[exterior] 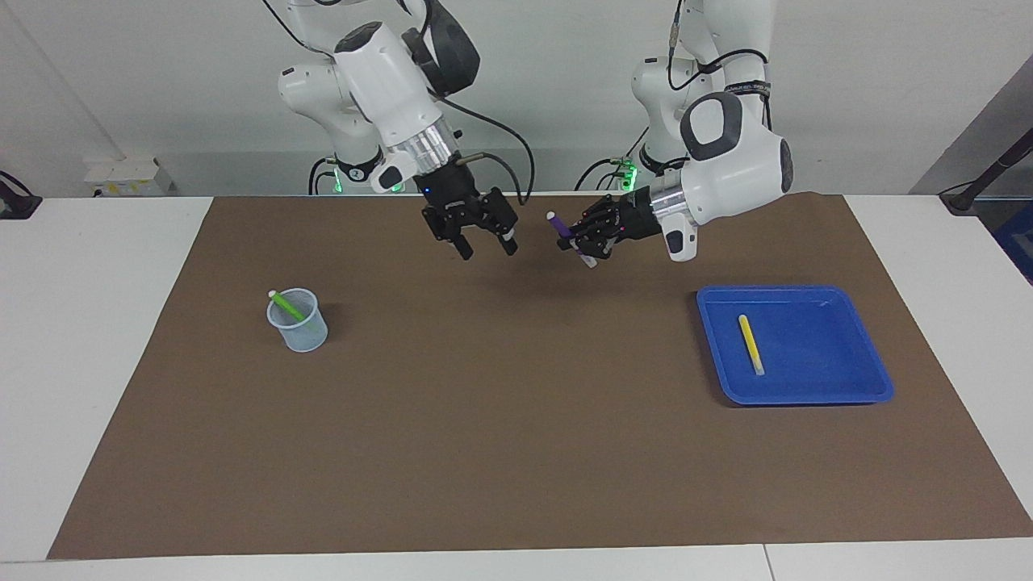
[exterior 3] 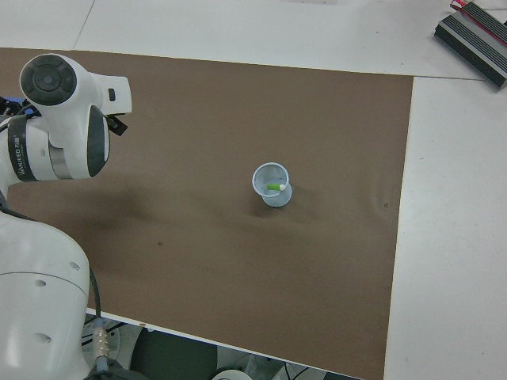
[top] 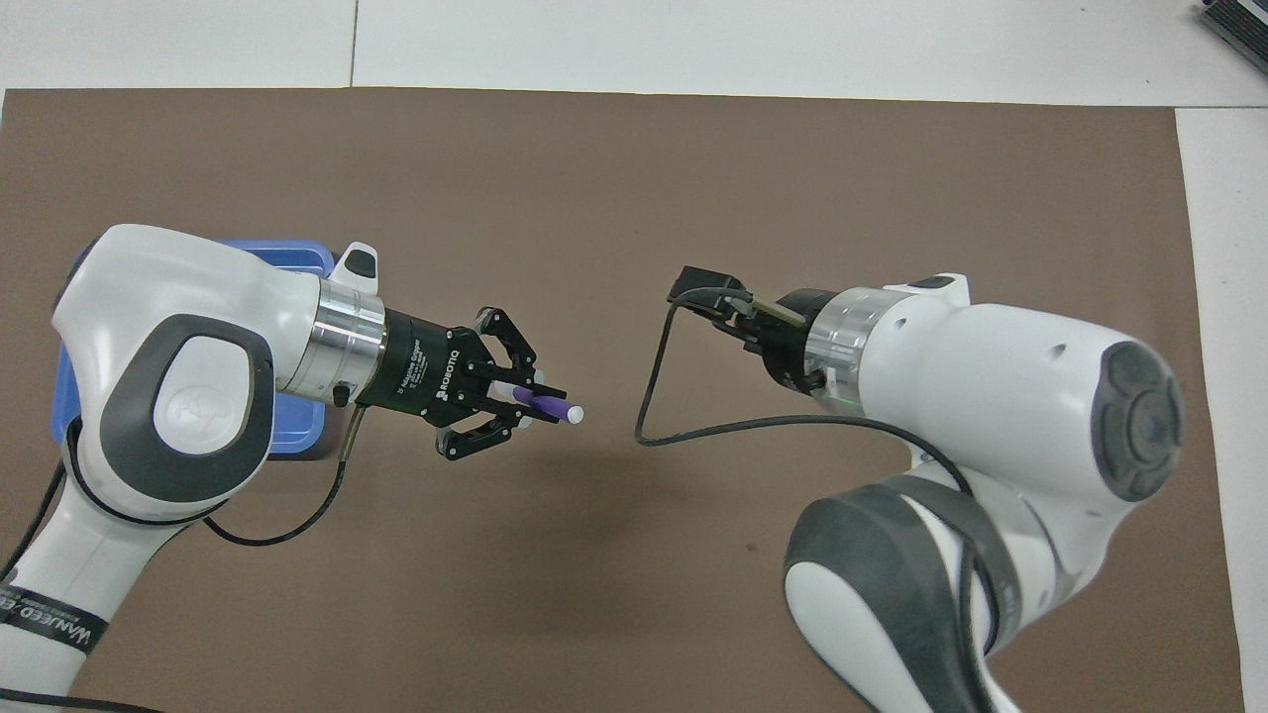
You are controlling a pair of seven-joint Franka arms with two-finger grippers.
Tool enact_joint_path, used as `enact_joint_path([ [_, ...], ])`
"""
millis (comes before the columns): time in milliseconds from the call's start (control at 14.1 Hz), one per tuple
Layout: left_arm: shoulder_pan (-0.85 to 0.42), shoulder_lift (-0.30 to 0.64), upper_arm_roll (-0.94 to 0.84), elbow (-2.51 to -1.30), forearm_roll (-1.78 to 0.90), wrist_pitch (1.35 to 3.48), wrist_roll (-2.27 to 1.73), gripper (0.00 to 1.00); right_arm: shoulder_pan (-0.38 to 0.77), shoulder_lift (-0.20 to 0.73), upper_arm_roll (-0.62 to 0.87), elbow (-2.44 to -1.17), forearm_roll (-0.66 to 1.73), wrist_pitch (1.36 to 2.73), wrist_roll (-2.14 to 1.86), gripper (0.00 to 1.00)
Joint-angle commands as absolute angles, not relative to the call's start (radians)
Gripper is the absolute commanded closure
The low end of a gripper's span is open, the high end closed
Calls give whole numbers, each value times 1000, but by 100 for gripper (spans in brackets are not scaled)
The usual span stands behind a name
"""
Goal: Right arm passes pens to left for tray arrangement
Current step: 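Open the right gripper and pull it back from the purple pen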
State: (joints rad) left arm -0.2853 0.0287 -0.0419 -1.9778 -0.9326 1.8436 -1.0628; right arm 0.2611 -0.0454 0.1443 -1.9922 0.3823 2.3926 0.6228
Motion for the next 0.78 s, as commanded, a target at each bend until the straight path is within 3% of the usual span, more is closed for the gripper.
enact_joint_path([
  [0,-262,14,-40,-1962,-838,1755,-926,100,139,-54,153,-1987,348,2272,441,0],
  [354,-245,32,-41,-1893,-534,1654,-600,100,-30,-72,153,-1991,140,2088,59,0],
  [709,-149,34,-41,-1893,-310,1666,-264,100,-173,-92,155,-2086,28,2077,-280,0],
])
